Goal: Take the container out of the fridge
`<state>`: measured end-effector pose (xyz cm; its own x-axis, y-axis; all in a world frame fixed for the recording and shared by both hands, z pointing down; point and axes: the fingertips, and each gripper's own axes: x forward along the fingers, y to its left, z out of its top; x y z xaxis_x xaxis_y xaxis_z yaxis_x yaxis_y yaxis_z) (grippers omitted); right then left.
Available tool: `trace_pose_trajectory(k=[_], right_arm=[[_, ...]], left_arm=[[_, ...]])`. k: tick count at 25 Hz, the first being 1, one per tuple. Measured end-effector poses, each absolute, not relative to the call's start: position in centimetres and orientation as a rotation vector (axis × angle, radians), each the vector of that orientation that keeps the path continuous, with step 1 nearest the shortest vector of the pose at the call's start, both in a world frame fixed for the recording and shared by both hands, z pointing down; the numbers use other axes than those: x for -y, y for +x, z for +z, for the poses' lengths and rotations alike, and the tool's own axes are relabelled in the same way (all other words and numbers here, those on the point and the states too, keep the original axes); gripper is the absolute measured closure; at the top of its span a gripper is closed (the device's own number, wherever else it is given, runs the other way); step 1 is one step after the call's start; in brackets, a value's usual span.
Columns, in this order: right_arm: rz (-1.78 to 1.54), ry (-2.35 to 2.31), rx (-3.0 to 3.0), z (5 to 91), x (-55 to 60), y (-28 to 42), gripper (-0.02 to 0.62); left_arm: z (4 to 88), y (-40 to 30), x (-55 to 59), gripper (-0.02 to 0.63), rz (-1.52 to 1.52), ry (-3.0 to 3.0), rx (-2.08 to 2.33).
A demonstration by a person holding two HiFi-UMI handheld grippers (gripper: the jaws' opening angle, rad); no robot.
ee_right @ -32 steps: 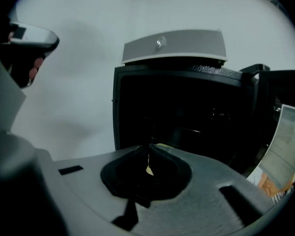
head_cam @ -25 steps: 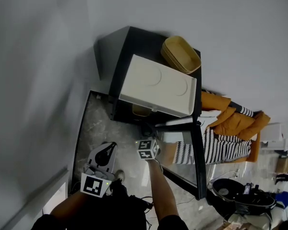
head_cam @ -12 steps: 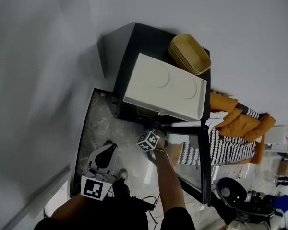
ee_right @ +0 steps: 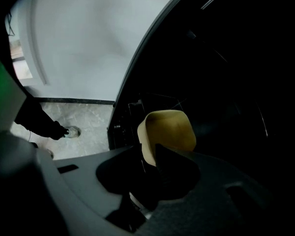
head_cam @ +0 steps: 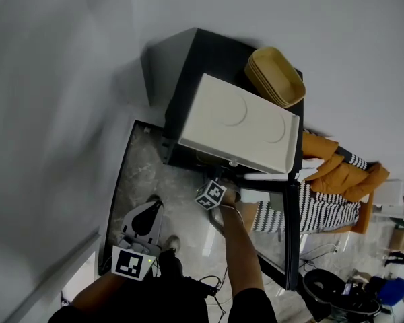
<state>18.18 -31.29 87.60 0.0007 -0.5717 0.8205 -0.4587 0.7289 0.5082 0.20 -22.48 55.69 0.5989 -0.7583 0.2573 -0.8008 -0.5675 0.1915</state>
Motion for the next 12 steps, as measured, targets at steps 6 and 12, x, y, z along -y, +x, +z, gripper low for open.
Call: trace_pose_trajectory(k=[6, 12], right_arm=[[-0.15, 0.801, 1.591, 88.2, 32.0, 18.5, 0.52], [-0.147, 0.759, 1.579, 88.9, 32.4, 18.6, 0.521]], left_arm=[[55.8, 0.2, 22.9, 0.601, 0.202, 2.532, 1.281], [56.1, 0.4, 23.2, 0.601, 0.198, 2.522, 1.274]])
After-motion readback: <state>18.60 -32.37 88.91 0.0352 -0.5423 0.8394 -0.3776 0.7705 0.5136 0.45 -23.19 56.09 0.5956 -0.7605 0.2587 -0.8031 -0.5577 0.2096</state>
